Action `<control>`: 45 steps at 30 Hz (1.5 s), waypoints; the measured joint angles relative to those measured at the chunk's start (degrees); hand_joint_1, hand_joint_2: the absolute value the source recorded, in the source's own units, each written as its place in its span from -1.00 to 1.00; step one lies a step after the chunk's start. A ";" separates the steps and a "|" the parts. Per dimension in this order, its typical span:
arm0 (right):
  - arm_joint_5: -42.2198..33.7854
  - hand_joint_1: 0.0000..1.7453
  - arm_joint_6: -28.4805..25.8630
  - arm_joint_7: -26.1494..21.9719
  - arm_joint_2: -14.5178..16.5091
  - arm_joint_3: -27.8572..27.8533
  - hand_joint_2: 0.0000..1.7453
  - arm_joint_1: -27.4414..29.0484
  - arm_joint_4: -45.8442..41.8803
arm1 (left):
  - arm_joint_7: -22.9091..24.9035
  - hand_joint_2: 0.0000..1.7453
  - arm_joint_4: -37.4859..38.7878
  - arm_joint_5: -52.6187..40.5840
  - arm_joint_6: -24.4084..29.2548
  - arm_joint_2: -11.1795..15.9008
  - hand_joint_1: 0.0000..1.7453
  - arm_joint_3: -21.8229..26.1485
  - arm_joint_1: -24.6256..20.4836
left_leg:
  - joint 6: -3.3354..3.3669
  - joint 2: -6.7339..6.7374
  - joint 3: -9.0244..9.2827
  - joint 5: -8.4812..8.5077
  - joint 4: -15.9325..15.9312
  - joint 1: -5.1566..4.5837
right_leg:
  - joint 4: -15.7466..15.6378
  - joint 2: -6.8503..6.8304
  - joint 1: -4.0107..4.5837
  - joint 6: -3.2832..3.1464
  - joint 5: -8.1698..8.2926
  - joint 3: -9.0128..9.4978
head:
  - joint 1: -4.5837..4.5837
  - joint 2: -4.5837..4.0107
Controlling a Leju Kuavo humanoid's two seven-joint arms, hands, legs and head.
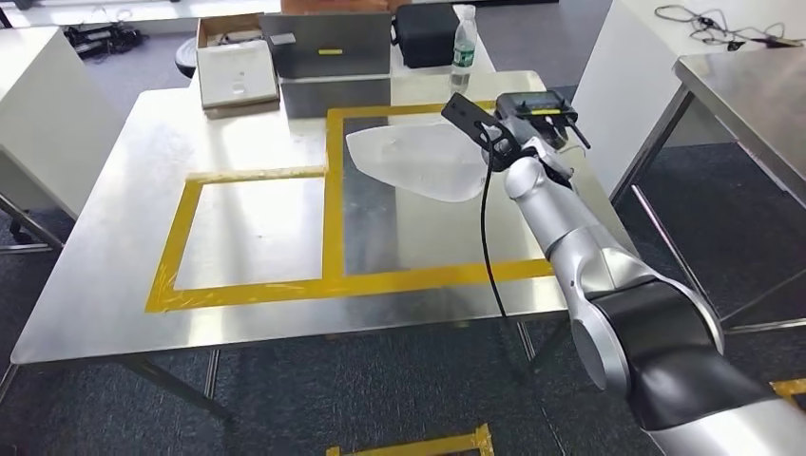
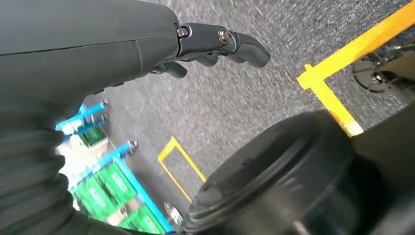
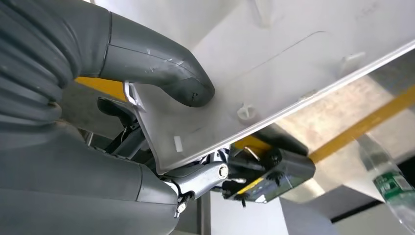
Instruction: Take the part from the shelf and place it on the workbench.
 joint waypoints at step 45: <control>0.45 -1.00 1.44 4.23 -0.38 -1.67 -1.00 -4.51 9.68 | 2.72 -1.00 0.10 1.22 0.10 0.74 -1.00 0.14 0.27 | 0.47 0.19 6.98 -5.31 -1.72 -0.38 | -0.34 -0.28 -0.47 -0.05 4.51 -3.81 | 0.46 0.00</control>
